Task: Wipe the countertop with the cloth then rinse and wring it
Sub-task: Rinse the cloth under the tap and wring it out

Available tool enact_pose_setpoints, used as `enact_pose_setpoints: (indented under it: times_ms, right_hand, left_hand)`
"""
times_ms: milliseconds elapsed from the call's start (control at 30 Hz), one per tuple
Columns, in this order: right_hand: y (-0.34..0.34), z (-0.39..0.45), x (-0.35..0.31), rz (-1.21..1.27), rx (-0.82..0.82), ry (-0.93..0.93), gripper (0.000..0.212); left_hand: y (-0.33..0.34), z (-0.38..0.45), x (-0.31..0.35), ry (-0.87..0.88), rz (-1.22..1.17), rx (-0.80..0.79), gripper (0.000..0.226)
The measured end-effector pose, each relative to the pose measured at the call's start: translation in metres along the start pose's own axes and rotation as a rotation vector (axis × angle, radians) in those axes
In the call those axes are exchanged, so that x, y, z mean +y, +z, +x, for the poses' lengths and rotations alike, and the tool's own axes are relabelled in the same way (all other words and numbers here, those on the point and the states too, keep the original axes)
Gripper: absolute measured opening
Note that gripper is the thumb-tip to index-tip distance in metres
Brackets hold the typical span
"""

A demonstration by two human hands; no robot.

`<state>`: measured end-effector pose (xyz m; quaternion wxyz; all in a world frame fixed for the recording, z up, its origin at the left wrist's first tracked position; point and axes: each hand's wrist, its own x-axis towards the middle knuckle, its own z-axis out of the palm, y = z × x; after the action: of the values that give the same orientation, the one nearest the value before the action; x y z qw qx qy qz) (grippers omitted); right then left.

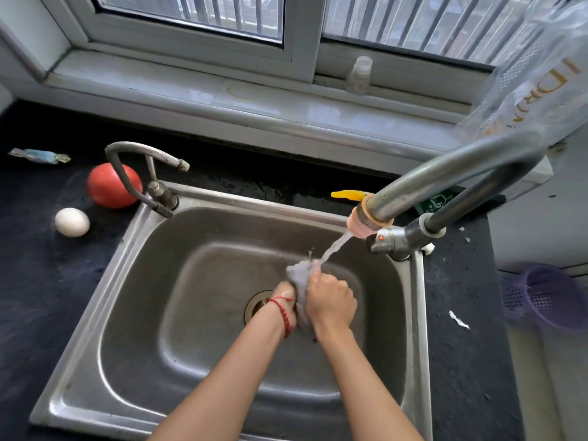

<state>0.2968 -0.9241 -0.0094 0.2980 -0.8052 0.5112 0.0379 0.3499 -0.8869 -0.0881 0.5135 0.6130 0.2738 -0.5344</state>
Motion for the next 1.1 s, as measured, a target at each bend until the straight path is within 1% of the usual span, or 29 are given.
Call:
enact_pose_setpoints:
  times_ms: [33,67,100,133,167,233,300,333,367,400,467,500,533,600,633,667,700,733,767,800,833,867,900,933,1000,1033,1067,1100]
  right_hand:
    - [0.0,0.009,0.002,0.026,0.009,0.038,0.06]
    - [0.002,0.017,0.003,0.104,0.011,0.09,0.06]
    - [0.006,0.024,0.007,0.172,0.022,0.12,0.059]
    - [0.007,0.026,0.008,0.262,0.034,0.148,0.058]
    - [0.008,0.028,0.009,0.369,0.054,0.143,0.054]
    - [0.004,0.029,0.012,0.577,0.06,0.11,0.047]
    - [0.0,0.029,0.016,0.684,-0.004,0.046,0.047]
    - [0.0,0.026,0.015,0.703,-0.051,0.029,0.046]
    - [0.001,0.021,0.014,0.719,-0.099,0.004,0.043]
    - [0.004,0.017,0.013,0.748,-0.169,-0.002,0.038]
    - [0.007,0.009,0.012,0.771,-0.306,0.009,0.031]
    - [0.007,0.007,0.014,0.733,-0.34,0.014,0.032]
    - [0.006,0.008,0.018,0.667,-0.342,0.0,0.033]
    - [0.003,0.011,0.022,0.56,-0.262,-0.064,0.027]
    - [0.002,0.012,0.022,0.554,-0.207,-0.071,0.022]
    - [0.002,0.011,0.022,0.587,-0.164,-0.06,0.012]
    - [0.001,0.012,0.021,0.64,-0.17,-0.04,0.012]
    - [0.002,0.014,0.023,0.699,-0.198,-0.007,0.037]
    - [0.001,0.016,0.024,0.75,-0.268,0.036,0.057]
    - [0.001,0.019,0.026,0.773,-0.337,0.075,0.061]
    - [-0.001,0.022,0.028,0.775,-0.413,0.082,0.05]
    - [-0.002,0.023,0.03,0.756,-0.453,0.067,0.031]
    - [-0.003,0.024,0.031,0.713,-0.43,0.034,0.013]
    - [-0.003,0.026,0.031,0.663,-0.352,-0.015,0.012]
    - [0.001,0.029,0.031,0.536,-0.141,-0.087,0.029]
    - [0.001,0.027,0.029,0.521,-0.058,-0.113,0.032]
    - [0.0,0.024,0.023,0.53,-0.021,-0.135,0.034]
    - [0.001,0.02,0.018,0.555,-0.037,-0.149,0.036]
  left_hand:
    - [-0.001,-0.025,0.01,0.1,0.074,-0.067,0.025]
    - [0.003,-0.038,0.014,0.109,0.027,-0.117,0.017]
    - [-0.003,-0.021,0.008,0.126,-0.047,-0.143,0.023]
    - [-0.005,-0.013,0.001,0.124,-0.179,-0.129,0.031]
    - [-0.011,-0.026,0.003,0.137,-0.218,-0.052,0.033]
    - [-0.023,-0.027,0.001,0.149,-0.23,0.033,0.039]
    - [-0.028,-0.035,0.004,0.111,-0.176,0.04,0.052]
    - [-0.028,-0.034,0.006,0.116,-0.142,0.018,0.059]
    - [-0.024,-0.037,0.007,0.115,-0.116,-0.041,0.065]
    - [-0.019,-0.045,0.01,0.111,-0.092,-0.111,0.063]
    - [-0.01,-0.056,0.015,0.092,-0.092,-0.304,0.044]
    - [-0.008,-0.051,0.014,0.098,-0.123,-0.333,0.035]
    - [-0.007,-0.051,0.014,0.123,-0.116,-0.305,0.026]
    - [-0.005,-0.044,0.012,0.175,-0.077,-0.215,0.022]
    - [-0.005,-0.042,0.011,0.215,-0.054,-0.17,0.021]
    - [-0.004,-0.044,0.012,0.259,-0.029,-0.12,0.022]
    - [-0.004,-0.045,0.014,0.283,-0.012,-0.1,0.021]
    - [-0.004,-0.045,0.014,0.299,-0.015,-0.107,0.021]
    - [-0.006,-0.045,0.016,0.321,-0.025,-0.124,0.023]
    - [-0.008,-0.047,0.017,0.328,-0.037,-0.145,0.028]
    - [-0.01,-0.048,0.019,0.323,-0.049,-0.172,0.034]
    - [-0.013,-0.047,0.018,0.319,-0.068,-0.213,0.036]
    - [-0.015,-0.048,0.016,0.31,-0.073,-0.213,0.034]
    - [-0.017,-0.047,0.014,0.305,-0.092,-0.195,0.034]
    - [-0.018,-0.041,0.011,0.312,-0.136,-0.083,0.034]
    - [-0.018,-0.035,0.008,0.308,-0.131,-0.01,0.03]
    - [-0.015,-0.036,0.006,0.306,-0.115,0.029,0.031]
    - [-0.013,-0.036,0.004,0.275,-0.085,0.012,0.038]
